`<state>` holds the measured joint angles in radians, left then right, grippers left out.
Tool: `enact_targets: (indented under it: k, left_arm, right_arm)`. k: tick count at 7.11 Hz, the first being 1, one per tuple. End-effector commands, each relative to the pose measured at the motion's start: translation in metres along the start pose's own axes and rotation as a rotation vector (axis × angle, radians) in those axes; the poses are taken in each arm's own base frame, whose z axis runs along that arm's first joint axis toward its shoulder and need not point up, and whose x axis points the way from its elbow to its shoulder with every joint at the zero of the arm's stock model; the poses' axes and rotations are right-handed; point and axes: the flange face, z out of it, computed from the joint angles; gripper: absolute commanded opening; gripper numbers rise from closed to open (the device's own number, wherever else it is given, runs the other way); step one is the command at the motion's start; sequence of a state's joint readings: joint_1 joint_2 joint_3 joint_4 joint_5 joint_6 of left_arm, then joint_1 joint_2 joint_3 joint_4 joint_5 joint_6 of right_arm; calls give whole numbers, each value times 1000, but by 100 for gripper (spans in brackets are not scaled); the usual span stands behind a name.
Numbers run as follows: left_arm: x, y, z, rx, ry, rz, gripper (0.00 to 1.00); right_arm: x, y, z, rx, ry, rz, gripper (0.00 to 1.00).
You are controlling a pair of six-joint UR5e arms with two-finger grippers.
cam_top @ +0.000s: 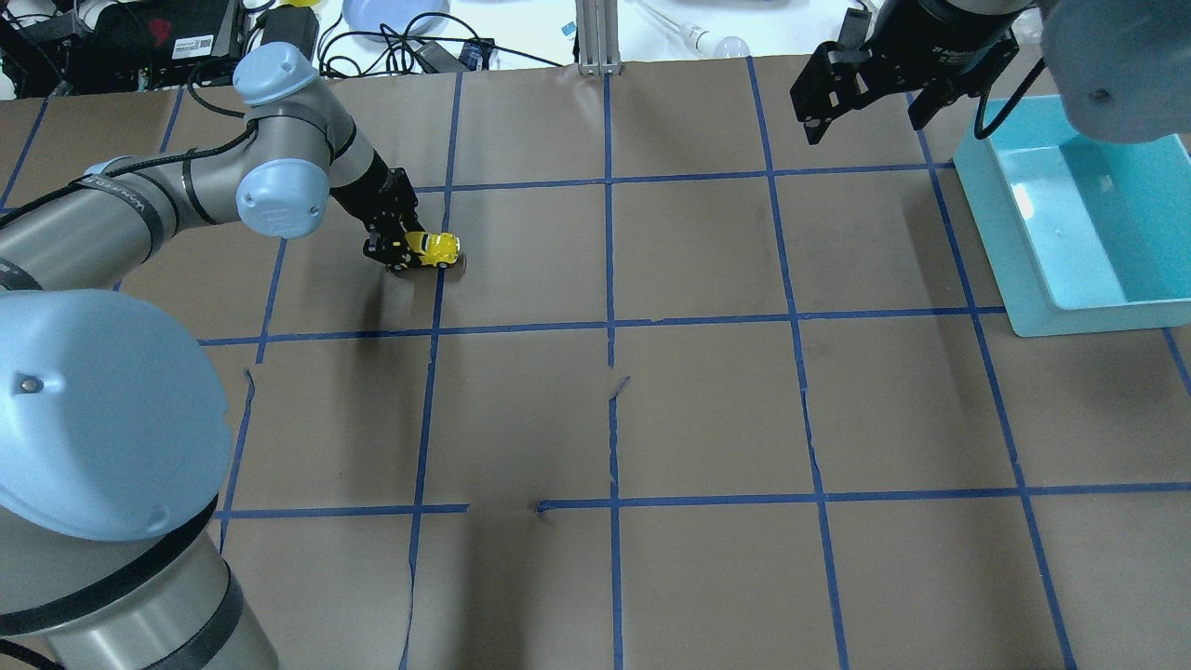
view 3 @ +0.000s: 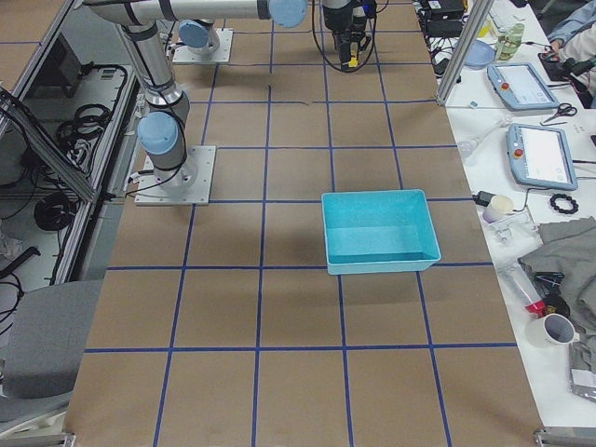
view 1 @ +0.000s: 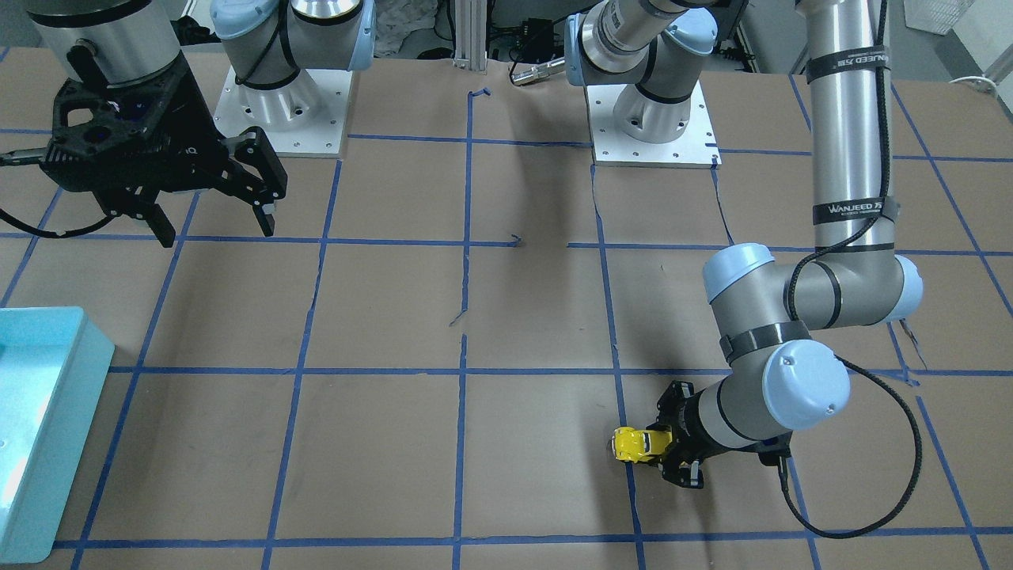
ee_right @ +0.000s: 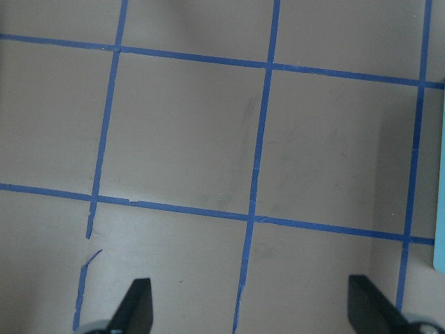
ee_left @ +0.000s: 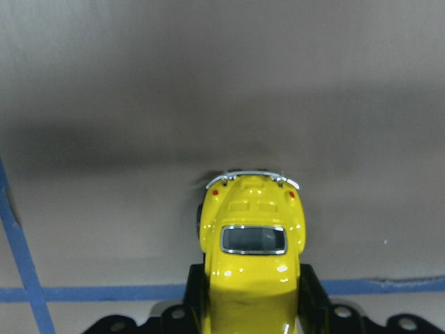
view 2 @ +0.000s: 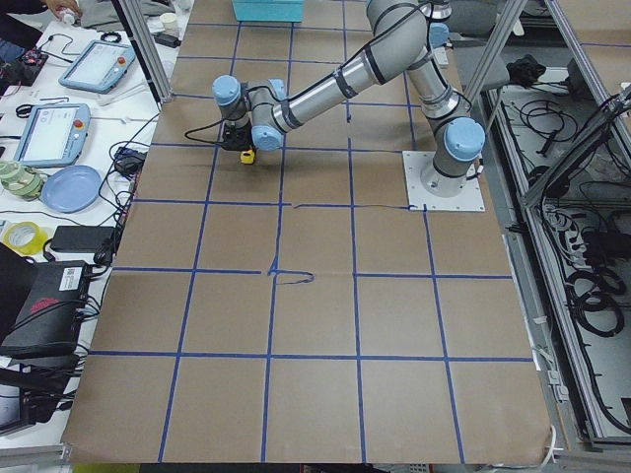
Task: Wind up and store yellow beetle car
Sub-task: 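Close the left gripper on the car and press it to the table, then drag the car backward along the table with the left gripper, then release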
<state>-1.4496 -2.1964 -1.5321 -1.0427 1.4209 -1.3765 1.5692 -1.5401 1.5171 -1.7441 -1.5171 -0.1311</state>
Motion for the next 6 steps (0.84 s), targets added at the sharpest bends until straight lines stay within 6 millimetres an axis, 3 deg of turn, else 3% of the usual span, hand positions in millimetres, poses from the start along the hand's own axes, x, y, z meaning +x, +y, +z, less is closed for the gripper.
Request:
enact_targets:
  k: [1,6]
  left_arm:
    - [-2,-28,-3,19,-1,16,0]
    - [-7,-107,-14,74,-3,38,0]
  right_arm:
    - [0,0,0,0,0,1,100]
    - [0,0,0,0,0,1,100]
